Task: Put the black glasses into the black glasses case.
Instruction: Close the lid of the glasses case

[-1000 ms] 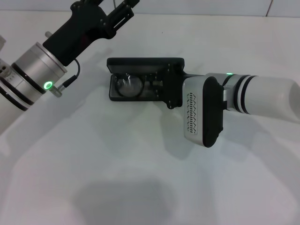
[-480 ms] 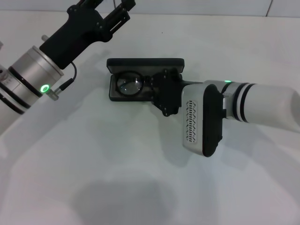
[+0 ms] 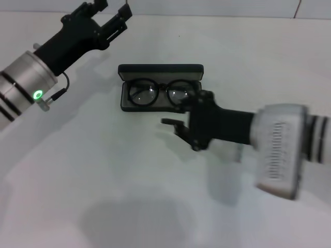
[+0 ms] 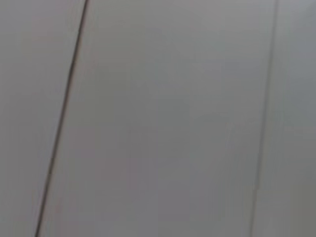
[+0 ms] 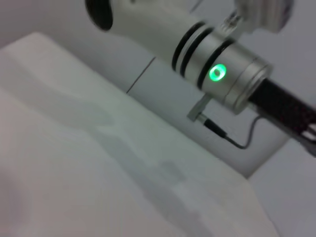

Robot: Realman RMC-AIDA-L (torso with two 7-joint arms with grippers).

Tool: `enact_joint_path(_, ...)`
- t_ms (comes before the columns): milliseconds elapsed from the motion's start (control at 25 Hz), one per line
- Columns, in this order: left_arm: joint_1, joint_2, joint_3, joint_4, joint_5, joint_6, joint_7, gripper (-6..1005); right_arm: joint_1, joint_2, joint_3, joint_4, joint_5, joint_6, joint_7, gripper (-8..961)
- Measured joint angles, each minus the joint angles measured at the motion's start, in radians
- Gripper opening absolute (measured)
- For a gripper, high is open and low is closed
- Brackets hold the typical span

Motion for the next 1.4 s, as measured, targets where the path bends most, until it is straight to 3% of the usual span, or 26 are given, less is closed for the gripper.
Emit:
enact_joint_path(120,-0.053,0.010,0.000,-0.002,0.055,-0.132,-0.032,711,-0.067,-0.011,0.141,0.005,-0.055,-0.201,0.104,152)
enact_joint_path(200,-0.090,0.010,0.000,-0.007,0.100,-0.208,-0.043,711,-0.089,-0.016,0.304,0.063,-0.081,-0.439,0.191,152)
enact_joint_path(360,-0.163,-0.002,0.000,-0.011,0.161,-0.313,-0.047,711,-0.040,-0.038,0.657,0.319,-0.094,-0.856,0.257,159)
enact_joint_path(440,-0.187,-0.005,0.000,-0.006,0.184,-0.342,-0.047,711,-0.005,-0.068,0.789,0.466,-0.102,-0.975,0.260,162)
enact_joint_path(480,-0.238,-0.007,0.000,0.013,0.255,-0.420,-0.047,711,0.013,-0.083,0.851,0.536,-0.105,-1.012,0.264,164)
enact_joint_path(560,-0.255,-0.007,0.000,0.025,0.285,-0.463,-0.048,711,0.036,-0.093,0.916,0.624,-0.106,-1.031,0.272,167)
enact_joint_path(760,-0.254,-0.009,0.000,0.037,0.362,-0.527,-0.057,711,0.035,-0.084,0.941,0.649,-0.108,-1.000,0.268,176)
enact_joint_path(1000,-0.245,-0.010,0.000,0.056,0.447,-0.533,-0.093,711,0.021,-0.084,0.946,0.627,-0.110,-0.987,0.259,378)
enact_joint_path(1200,-0.196,-0.010,0.000,0.084,0.465,-0.490,-0.066,711,0.026,-0.083,0.948,0.626,-0.111,-0.967,0.249,523)
enact_joint_path(1400,-0.165,-0.010,0.000,0.089,0.460,-0.463,-0.039,711,0.033,-0.080,0.948,0.620,-0.111,-0.950,0.239,517)
